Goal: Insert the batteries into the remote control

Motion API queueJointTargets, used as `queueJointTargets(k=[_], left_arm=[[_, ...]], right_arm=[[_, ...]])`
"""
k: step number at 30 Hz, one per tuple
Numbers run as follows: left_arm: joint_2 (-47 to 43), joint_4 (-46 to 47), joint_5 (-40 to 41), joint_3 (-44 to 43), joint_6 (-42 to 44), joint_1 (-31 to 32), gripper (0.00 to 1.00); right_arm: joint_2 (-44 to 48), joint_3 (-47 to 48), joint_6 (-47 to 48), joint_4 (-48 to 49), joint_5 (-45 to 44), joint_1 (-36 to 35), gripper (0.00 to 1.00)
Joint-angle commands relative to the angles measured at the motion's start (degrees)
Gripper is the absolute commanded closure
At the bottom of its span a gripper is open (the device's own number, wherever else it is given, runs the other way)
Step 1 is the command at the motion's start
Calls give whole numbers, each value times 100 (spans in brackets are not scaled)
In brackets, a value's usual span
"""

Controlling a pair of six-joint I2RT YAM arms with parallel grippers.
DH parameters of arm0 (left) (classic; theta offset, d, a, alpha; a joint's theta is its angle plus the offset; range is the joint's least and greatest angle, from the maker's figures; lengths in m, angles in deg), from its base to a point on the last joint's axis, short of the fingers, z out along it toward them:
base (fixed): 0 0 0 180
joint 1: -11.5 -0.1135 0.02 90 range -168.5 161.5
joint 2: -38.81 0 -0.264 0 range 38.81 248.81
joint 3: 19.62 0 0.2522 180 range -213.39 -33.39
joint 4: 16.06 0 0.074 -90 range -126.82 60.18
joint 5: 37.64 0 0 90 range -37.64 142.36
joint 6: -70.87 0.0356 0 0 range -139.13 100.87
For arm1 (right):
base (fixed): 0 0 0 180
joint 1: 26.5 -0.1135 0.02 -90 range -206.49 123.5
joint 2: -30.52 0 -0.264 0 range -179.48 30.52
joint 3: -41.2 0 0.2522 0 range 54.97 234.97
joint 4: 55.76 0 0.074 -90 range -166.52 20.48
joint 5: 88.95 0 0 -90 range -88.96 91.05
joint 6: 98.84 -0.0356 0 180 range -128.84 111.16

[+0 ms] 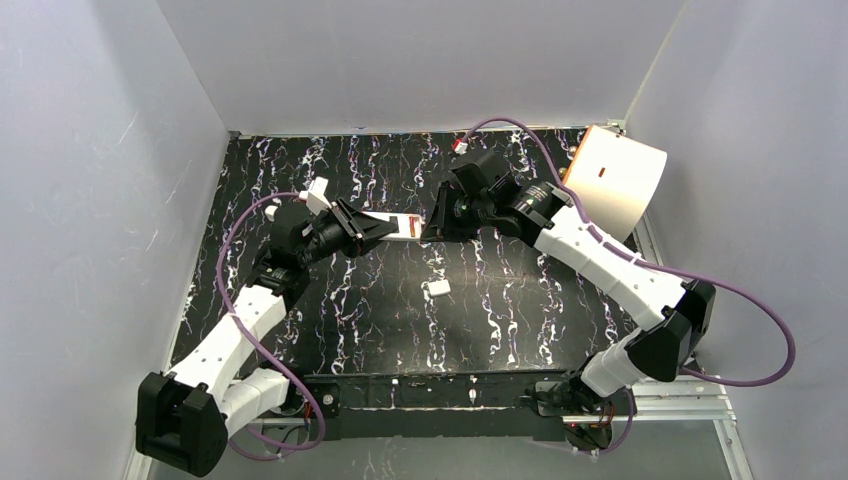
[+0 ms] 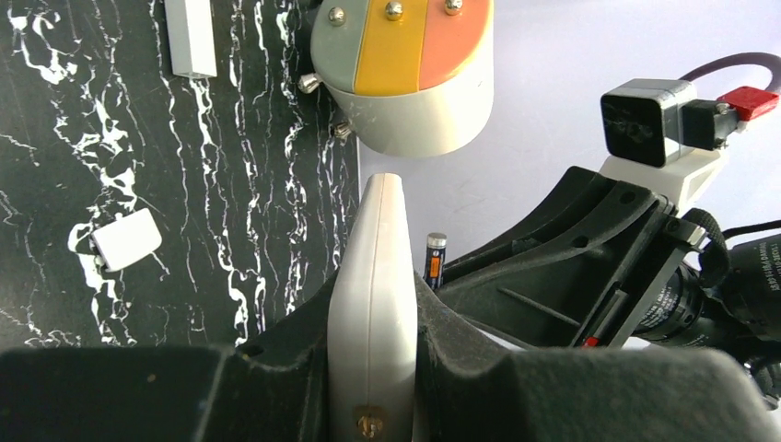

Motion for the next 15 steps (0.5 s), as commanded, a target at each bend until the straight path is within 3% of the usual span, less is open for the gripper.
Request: queueJointTargets(k=[1, 15], left_arm=[[25, 550, -218, 20, -175, 17, 100], [-62, 907, -397, 106, -34, 22, 100]], right_arm=[[-67, 298, -7, 144, 300, 43, 87], [-277, 474, -34, 21, 80, 47, 84]])
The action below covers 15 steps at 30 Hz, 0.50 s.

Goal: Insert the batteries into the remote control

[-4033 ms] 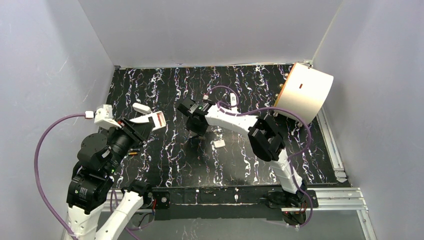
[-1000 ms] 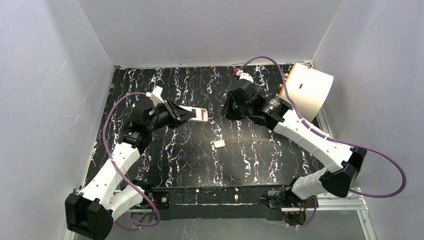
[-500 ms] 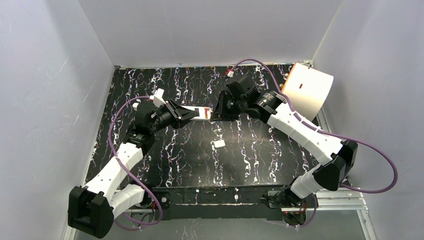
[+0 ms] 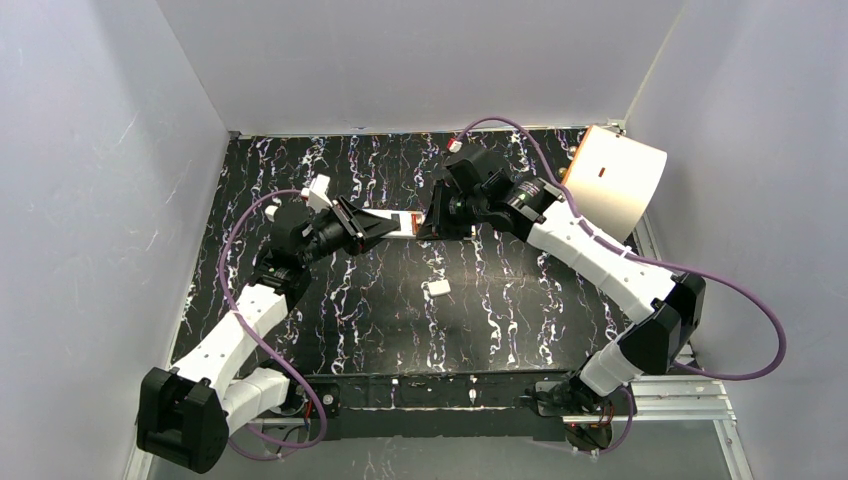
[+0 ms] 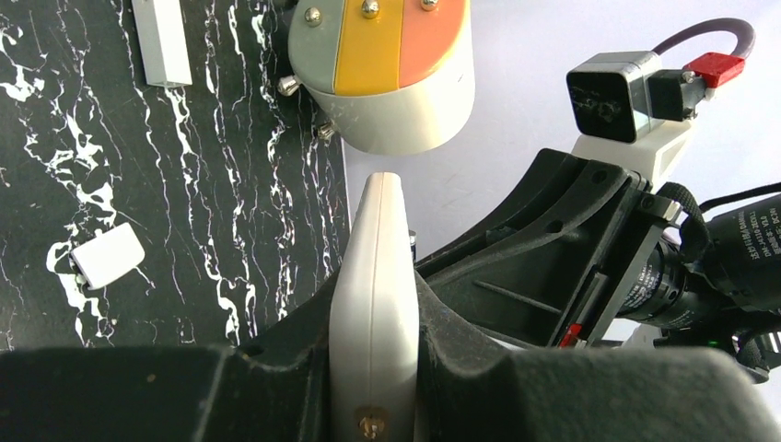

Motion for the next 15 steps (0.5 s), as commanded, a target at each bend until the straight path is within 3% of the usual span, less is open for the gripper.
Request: queueJointTargets(k=[1, 15], left_arm=[[-208, 372, -240, 29, 83, 17, 100], [-240, 568, -294, 78, 81, 23, 100]], right_arm=[[-47, 349, 11, -17, -148, 16, 84], [-359, 730, 40, -583, -164, 15, 74]])
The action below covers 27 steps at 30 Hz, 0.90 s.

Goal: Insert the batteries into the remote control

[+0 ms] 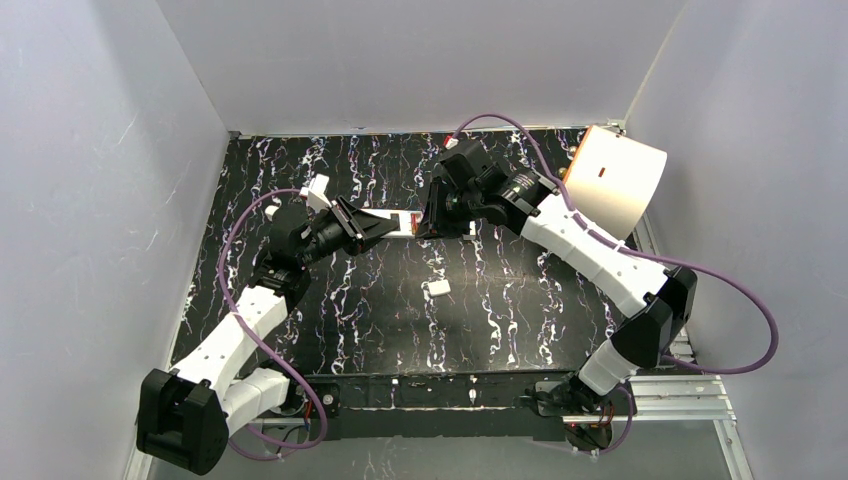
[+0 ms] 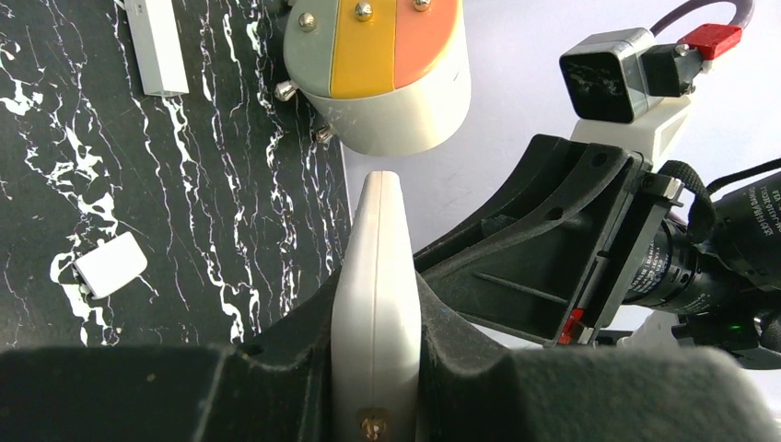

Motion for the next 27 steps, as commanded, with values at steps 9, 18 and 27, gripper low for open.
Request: queueJointTargets(k=[9, 18, 27], left_arm=[[-223, 337, -238, 6, -13, 17, 100], [-164, 334, -203, -57, -451, 21, 100], [25, 332, -156, -279, -1788, 22, 100]], right_arm=[[-122, 448, -48, -191, -109, 36, 67], [191, 228, -279, 239, -82, 83, 44], [1289, -1073, -906, 2074, -82, 258, 14]])
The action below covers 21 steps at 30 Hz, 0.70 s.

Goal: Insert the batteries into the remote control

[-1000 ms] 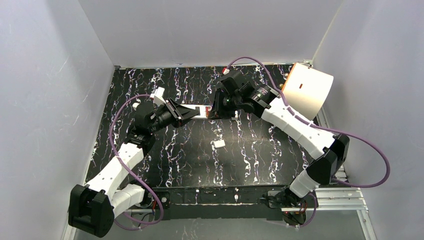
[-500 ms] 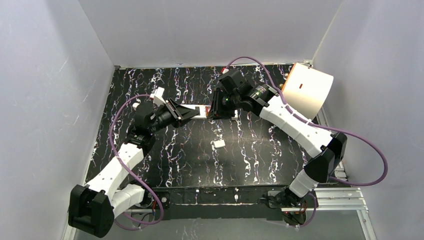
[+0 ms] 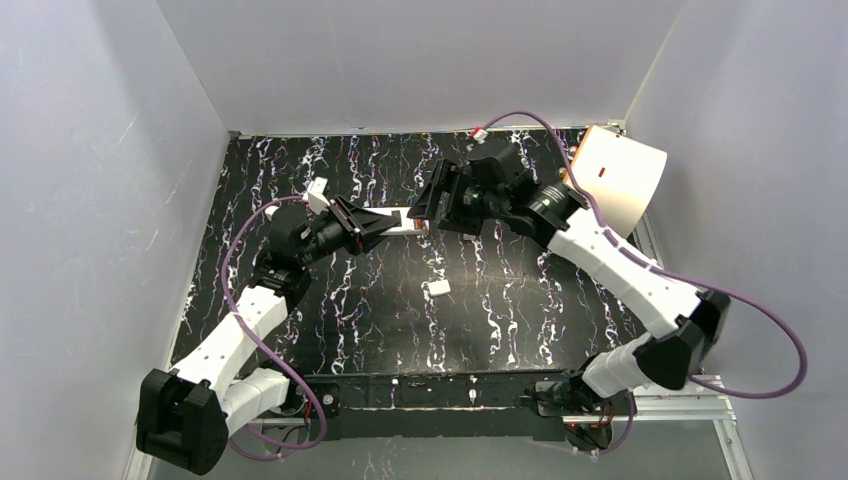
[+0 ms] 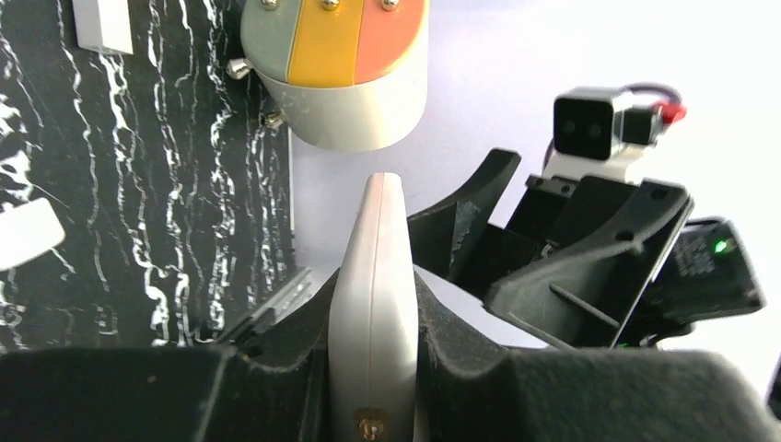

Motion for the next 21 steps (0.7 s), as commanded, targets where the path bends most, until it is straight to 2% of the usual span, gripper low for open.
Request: queueJointTargets(k=[1, 8, 14, 21], left_arm=[[74, 196, -106, -356, -1061, 20, 100], [105, 170, -50, -517, -2145, 24, 100], [64, 161, -53, -683, -2495, 23, 100], [5, 90, -94, -758, -2686, 20, 100]], right_arm=[[783, -699, -496, 1519, -99, 68, 13], [1491, -1871, -1295, 3200, -201, 95, 7], [1637, -2580, -1683, 4272, -204, 94, 3], [1713, -3036, -1893, 5264, -497, 90, 5]])
